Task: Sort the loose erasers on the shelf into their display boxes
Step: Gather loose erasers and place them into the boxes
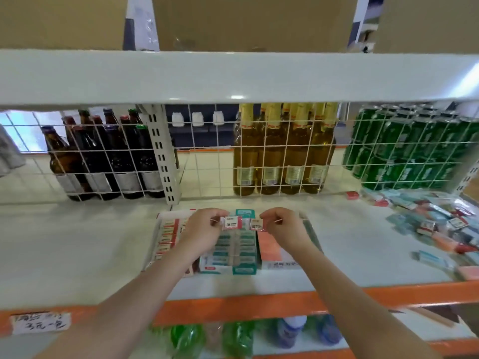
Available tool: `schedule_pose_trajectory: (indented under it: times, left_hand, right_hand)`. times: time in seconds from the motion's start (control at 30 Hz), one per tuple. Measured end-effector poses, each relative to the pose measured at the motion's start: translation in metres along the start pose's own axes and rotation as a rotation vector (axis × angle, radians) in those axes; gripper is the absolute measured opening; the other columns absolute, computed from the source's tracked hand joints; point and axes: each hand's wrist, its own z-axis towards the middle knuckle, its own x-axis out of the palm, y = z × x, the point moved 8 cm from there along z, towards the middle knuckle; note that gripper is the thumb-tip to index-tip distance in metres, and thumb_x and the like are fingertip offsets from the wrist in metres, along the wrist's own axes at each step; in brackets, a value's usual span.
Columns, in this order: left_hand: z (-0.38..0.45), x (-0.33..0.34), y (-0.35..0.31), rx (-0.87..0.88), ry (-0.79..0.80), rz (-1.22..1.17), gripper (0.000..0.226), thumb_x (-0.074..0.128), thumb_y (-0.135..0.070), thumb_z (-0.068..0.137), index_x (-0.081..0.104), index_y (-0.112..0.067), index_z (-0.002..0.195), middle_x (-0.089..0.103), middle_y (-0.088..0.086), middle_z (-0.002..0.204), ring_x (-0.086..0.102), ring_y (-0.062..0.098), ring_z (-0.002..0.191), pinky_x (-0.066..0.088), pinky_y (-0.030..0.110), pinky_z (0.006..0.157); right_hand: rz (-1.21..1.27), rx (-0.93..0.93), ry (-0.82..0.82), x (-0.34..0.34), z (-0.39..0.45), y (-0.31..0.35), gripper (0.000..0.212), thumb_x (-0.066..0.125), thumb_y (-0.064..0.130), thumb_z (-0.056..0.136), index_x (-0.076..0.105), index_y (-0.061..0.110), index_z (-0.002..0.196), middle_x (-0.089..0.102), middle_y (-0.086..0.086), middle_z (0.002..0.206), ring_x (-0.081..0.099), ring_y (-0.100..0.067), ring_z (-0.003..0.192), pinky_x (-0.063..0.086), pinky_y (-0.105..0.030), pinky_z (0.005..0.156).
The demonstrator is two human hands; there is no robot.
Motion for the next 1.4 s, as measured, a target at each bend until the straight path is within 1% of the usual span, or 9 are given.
schedule_pose_trajectory:
  times: [0.2,0.3,0.43,0.63,0.73,0.83,1.1,1.3,1.4]
  left_hand:
    - [-0.007,-0.050,0.066,-0.038,-0.018,0.050,0.031,0.053,-0.006,0.091,0.066,-0.020,0.115,0.060,0.003,0.127,0.060,0.019,0.106,0.049,0.031,0.088]
    - [-0.010,-0.067,0.093,-0.065,-0.039,0.069,0.029,0.056,-0.005,0.088,0.069,-0.022,0.108,0.062,0.003,0.122,0.062,0.015,0.090,0.047,0.021,0.068]
    - [-0.012,-0.077,0.118,-0.100,-0.039,0.085,0.026,0.058,-0.004,0.087,0.070,-0.017,0.107,0.065,-0.001,0.101,0.059,0.011,0.078,0.045,0.016,0.060]
    - [-0.013,-0.077,0.137,-0.109,-0.044,0.054,0.021,0.058,-0.002,0.086,0.070,-0.007,0.102,0.067,0.012,0.109,0.063,0.019,0.084,0.054,0.033,0.080]
    - [-0.013,-0.077,0.136,-0.072,-0.033,0.119,0.024,0.054,-0.007,0.089,0.069,-0.011,0.108,0.065,0.008,0.116,0.064,0.017,0.089,0.053,0.029,0.079]
    - [-0.013,-0.077,0.132,-0.044,-0.008,0.222,0.025,0.053,-0.012,0.091,0.068,-0.014,0.111,0.063,0.003,0.119,0.061,0.017,0.102,0.045,0.019,0.075]
    - [-0.008,-0.076,0.122,0.025,0.017,0.297,0.027,0.054,-0.017,0.091,0.066,-0.014,0.115,0.061,0.001,0.120,0.056,0.017,0.110,0.042,0.021,0.088]
    - [-0.012,-0.062,0.108,0.059,0.171,0.368,0.022,0.050,-0.023,0.094,0.069,-0.012,0.098,0.067,0.003,0.104,0.061,0.017,0.093,0.046,0.024,0.076]
    - [-0.011,-0.058,0.092,0.111,0.153,0.344,0.024,0.049,-0.020,0.094,0.065,-0.015,0.112,0.064,-0.001,0.116,0.058,0.014,0.104,0.043,0.021,0.083]
  right_hand:
    - [-0.003,-0.024,0.060,0.070,-0.009,0.031,0.018,0.054,0.004,0.089,0.064,0.013,0.101,0.058,0.010,0.082,0.057,-0.004,0.075,0.039,-0.004,0.053]
    - [-0.020,-0.027,0.054,0.097,-0.011,0.041,0.016,0.055,0.005,0.088,0.066,0.015,0.094,0.061,0.009,0.081,0.059,-0.011,0.084,0.045,-0.015,0.070]
    - [-0.105,-0.009,0.099,0.127,-0.017,0.049,0.016,0.055,0.008,0.089,0.068,0.014,0.096,0.064,0.004,0.092,0.060,-0.012,0.089,0.050,-0.023,0.081]
    - [-0.289,0.006,0.133,0.148,-0.023,0.053,0.023,0.050,0.012,0.093,0.064,0.019,0.110,0.064,0.000,0.110,0.059,-0.010,0.088,0.046,-0.012,0.061]
    - [-0.334,0.008,0.135,0.150,-0.022,0.054,0.024,0.049,0.015,0.095,0.064,0.019,0.112,0.064,-0.001,0.114,0.059,-0.009,0.086,0.044,-0.010,0.057]
    - [-0.388,0.008,0.158,0.154,-0.021,0.058,0.025,0.049,0.013,0.094,0.063,0.018,0.115,0.062,-0.003,0.118,0.062,-0.014,0.097,0.048,-0.015,0.066]
    - [-0.510,-0.021,0.200,0.160,-0.020,0.065,0.028,0.050,0.014,0.094,0.060,0.016,0.120,0.060,-0.004,0.122,0.061,-0.019,0.105,0.053,-0.028,0.088]
    - [-0.507,-0.085,0.179,0.146,-0.016,0.068,0.028,0.049,0.015,0.094,0.061,0.020,0.119,0.058,0.000,0.123,0.057,-0.015,0.105,0.051,-0.025,0.085]
    - [-0.525,-0.082,0.164,0.127,-0.013,0.058,0.030,0.048,0.013,0.094,0.060,0.020,0.120,0.056,0.001,0.127,0.055,-0.014,0.108,0.047,-0.025,0.089]
